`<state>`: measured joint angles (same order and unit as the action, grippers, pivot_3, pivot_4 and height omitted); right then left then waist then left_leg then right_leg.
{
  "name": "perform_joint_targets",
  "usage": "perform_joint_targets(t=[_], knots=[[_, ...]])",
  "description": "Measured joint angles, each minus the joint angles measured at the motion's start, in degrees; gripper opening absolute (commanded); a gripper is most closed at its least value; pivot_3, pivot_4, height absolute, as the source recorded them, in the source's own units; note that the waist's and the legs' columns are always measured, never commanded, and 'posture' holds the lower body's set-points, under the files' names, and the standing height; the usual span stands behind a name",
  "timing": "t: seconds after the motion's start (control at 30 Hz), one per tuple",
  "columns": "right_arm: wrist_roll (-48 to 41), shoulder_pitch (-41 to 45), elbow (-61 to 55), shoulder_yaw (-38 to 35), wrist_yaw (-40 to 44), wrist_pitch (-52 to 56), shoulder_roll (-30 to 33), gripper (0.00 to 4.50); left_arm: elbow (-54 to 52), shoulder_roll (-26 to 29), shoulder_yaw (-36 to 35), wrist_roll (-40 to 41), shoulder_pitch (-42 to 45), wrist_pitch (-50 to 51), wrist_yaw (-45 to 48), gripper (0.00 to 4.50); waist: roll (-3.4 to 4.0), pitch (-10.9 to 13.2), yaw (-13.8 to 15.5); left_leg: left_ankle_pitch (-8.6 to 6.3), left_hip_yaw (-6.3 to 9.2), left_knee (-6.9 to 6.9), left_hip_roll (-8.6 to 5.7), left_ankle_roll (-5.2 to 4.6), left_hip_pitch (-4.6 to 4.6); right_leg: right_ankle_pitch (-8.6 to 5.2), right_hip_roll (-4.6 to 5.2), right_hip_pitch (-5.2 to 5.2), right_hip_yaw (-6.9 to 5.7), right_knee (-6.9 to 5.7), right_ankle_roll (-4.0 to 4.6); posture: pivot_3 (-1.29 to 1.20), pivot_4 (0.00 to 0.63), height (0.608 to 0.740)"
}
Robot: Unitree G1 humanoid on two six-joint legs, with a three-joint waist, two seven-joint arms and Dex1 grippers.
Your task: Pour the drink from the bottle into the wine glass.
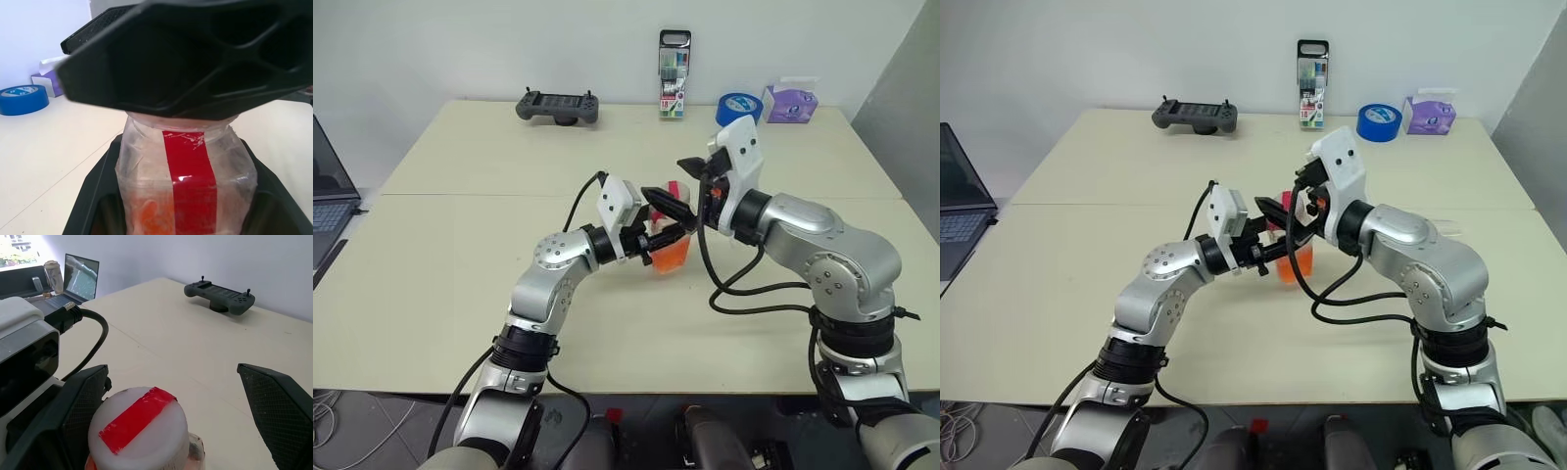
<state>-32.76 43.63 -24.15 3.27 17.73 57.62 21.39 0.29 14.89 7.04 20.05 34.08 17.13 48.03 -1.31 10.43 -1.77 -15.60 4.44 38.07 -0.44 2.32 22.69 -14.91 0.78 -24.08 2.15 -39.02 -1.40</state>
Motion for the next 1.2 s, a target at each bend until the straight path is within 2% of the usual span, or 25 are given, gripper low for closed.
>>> perform_joint_targets(t=[0.8, 1.07, 1.2], knots=[[-6.9, -4.4, -4.5, -4.7, 5.8, 1.3, 7.4, 4.5, 0.6, 0.3, 0.0, 0.0, 0.2, 0.0, 0.1, 1.92, 0.0, 0.0, 0.0, 0.0, -0.01, 0.0, 0.0, -0.01, -0.01, 0.0, -0.01, 0.01, 0.0, 0.0, 0.0, 0.0, 0.15, 0.74], [-11.6, -4.6, -7.6, -5.5, 7.1, 2.4, 7.4, 4.5, 0.6, 0.5, -0.2, 0.0, 0.2, 0.0, 0.1, 1.92, 0.0, 0.0, 0.0, 0.0, -0.02, 0.01, -0.01, -0.01, -0.01, 0.0, -0.01, 0.01, -0.01, 0.0, 0.0, 0.0, 0.15, 0.74], [-11.0, -3.6, -7.2, -5.3, 4.0, 3.0, 6.0, 4.5, 0.5, 0.4, -0.2, 0.0, 0.2, 0.0, 0.2, 1.92, 0.0, 0.0, 0.0, 0.0, -0.04, 0.01, 0.0, -0.01, -0.03, 0.0, -0.01, 0.01, 0.01, -0.02, 0.0, 0.0, 0.15, 0.74]])
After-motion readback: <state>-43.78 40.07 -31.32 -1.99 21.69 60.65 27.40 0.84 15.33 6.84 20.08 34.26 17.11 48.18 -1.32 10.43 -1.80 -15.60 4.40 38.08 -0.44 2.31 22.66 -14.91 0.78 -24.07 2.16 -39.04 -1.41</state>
